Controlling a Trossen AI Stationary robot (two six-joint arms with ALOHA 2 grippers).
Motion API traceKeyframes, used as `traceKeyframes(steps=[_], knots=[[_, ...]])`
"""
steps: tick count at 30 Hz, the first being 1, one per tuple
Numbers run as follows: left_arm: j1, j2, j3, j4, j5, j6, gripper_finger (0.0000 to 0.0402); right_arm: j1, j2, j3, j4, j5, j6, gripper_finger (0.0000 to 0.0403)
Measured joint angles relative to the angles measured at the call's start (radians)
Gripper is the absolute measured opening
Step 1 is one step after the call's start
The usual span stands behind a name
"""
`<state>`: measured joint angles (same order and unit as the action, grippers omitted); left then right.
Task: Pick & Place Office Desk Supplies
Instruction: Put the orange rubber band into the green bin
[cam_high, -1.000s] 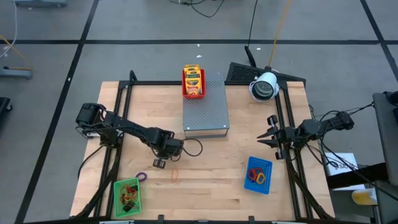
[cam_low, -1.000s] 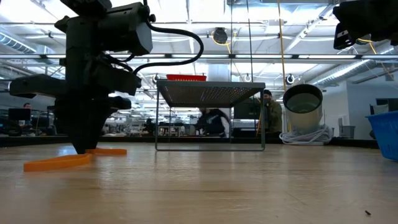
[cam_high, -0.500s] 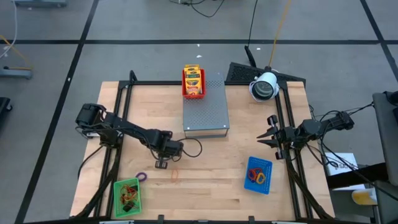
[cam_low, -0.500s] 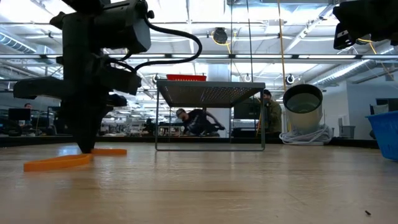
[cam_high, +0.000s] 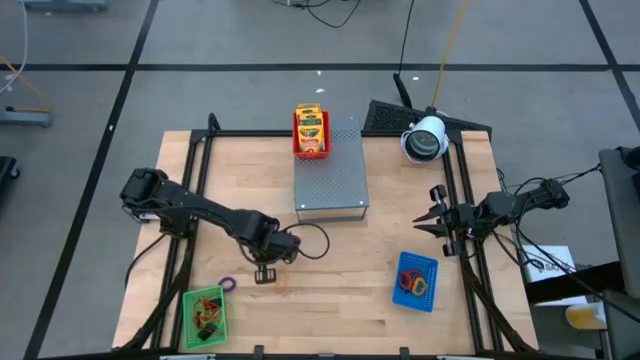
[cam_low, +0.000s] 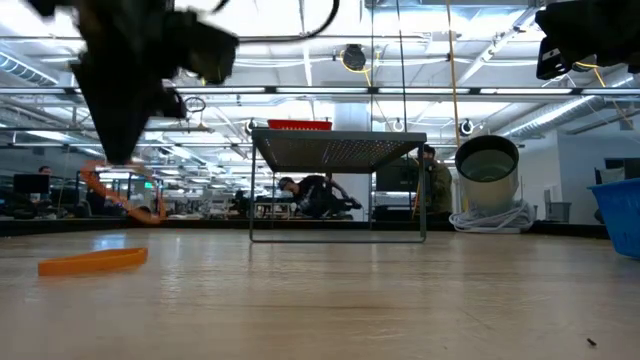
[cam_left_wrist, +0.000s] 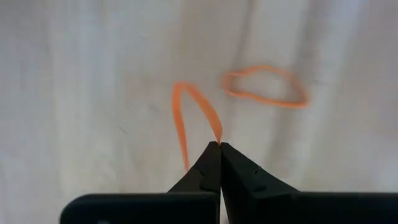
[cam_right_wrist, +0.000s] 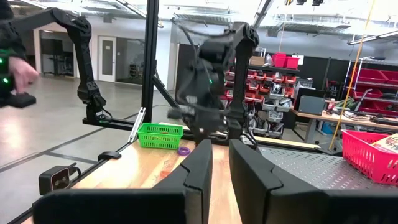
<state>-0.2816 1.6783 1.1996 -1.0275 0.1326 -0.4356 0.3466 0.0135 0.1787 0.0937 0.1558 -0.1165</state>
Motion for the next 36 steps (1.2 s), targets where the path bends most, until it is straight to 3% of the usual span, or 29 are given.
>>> traceKeyframes(steps=[9, 19, 23, 29, 36], knots=[[-0.064, -0.007, 0.227, -0.198, 0.086, -0.277, 0.0001, 0.000, 0.000, 0.000, 0.000, 0.000, 0.000, 0.0045], [-0.203, -0.128, 0.236, -0.205, 0.058, -0.756, 0.0001, 0.000, 0.000, 0.000, 0.000, 0.000, 0.000, 0.0045], [-0.267, -0.147, 0.236, -0.212, 0.043, -0.877, 0.0002, 0.000, 0.000, 0.000, 0.000, 0.000, 0.000, 0.0045], [-0.351, -0.195, 0.161, -0.228, 0.030, -0.935, 0.0002, 0.000, 0.000, 0.000, 0.000, 0.000, 0.000, 0.0045], [-0.525, -0.331, -0.038, -0.056, -0.030, -0.980, 0.0001, 0.000, 0.000, 0.000, 0.000, 0.000, 0.000, 0.0045]])
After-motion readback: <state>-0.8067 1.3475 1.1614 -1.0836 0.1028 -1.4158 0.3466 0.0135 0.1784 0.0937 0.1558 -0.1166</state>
